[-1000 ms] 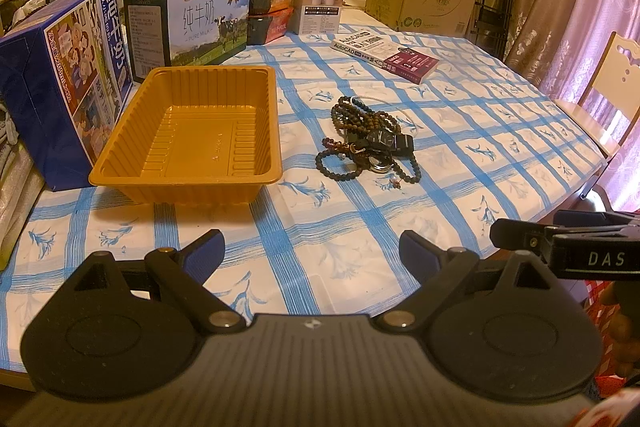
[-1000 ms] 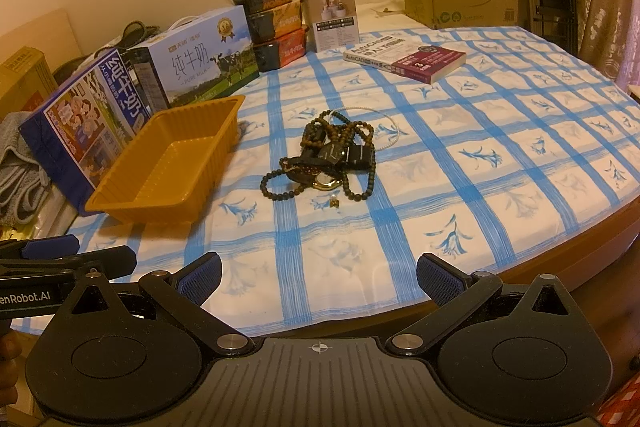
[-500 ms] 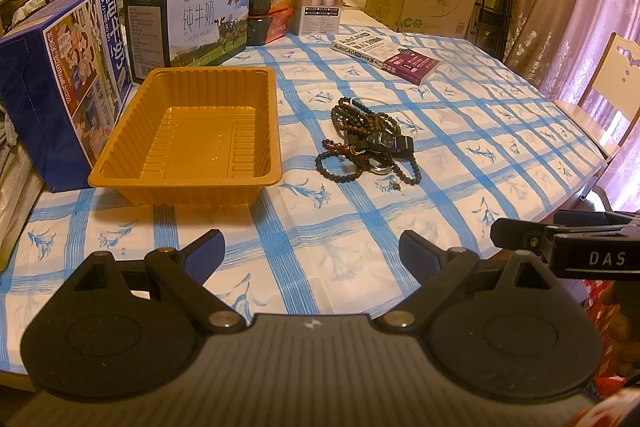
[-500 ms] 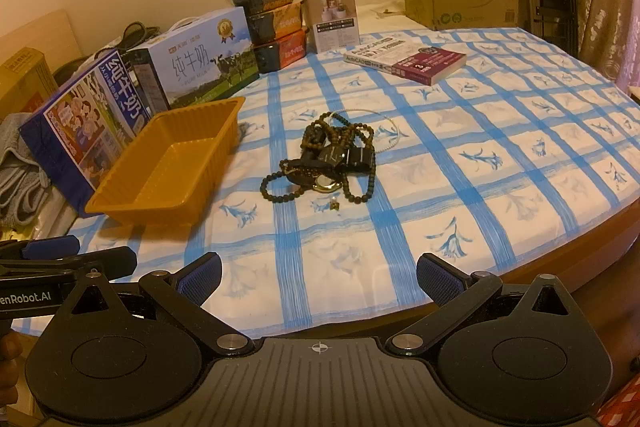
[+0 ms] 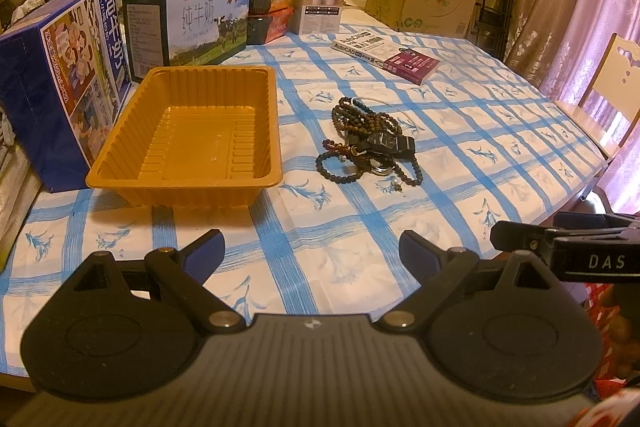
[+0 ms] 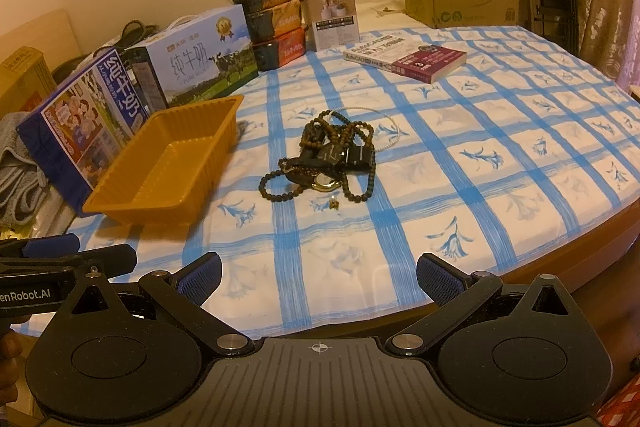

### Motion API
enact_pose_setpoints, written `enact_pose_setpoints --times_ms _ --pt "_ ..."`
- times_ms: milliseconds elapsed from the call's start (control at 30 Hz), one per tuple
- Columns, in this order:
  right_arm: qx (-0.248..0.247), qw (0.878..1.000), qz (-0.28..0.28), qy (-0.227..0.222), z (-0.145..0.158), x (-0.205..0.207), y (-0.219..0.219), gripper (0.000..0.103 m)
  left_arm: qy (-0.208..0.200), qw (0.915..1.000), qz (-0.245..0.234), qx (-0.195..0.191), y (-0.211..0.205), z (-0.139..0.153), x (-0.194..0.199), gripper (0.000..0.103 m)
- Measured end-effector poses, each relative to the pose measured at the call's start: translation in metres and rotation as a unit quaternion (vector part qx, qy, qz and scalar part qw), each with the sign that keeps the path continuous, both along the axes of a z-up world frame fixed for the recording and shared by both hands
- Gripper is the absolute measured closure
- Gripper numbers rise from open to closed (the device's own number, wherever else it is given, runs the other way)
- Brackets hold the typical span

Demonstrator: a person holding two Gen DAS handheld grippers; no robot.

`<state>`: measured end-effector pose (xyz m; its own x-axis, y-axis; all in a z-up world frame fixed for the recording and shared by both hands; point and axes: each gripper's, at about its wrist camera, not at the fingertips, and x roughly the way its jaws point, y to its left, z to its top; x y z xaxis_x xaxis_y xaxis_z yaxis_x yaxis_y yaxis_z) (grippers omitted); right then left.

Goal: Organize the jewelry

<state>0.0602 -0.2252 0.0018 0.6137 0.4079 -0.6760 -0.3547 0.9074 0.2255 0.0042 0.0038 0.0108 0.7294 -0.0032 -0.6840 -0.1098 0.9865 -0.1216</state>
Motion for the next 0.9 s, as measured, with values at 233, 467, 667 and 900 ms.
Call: enact_pose_setpoints --times_ms 233,467,667,900 --pt "0.001 1.000 -0.003 0.000 0.001 0.007 0.003 0.000 0.001 1.0000 -0.001 -0.007 0.004 -0.010 0.010 0.010" --pt "-0.001 1.000 -0.006 -0.005 -0.013 0.014 0.001 0.000 -0.012 0.9994 0.022 -0.025 0.022 -0.023 0.010 0.010" --pt "-0.006 1.000 -0.009 -0.011 -0.025 0.034 0.009 0.000 -0.034 0.9968 0.072 -0.006 0.048 -0.041 0.016 0.014" --pt "0.002 1.000 -0.018 -0.017 -0.045 0.062 0.016 0.000 -0.034 0.9924 0.117 -0.017 0.088 -0.069 0.028 0.018"
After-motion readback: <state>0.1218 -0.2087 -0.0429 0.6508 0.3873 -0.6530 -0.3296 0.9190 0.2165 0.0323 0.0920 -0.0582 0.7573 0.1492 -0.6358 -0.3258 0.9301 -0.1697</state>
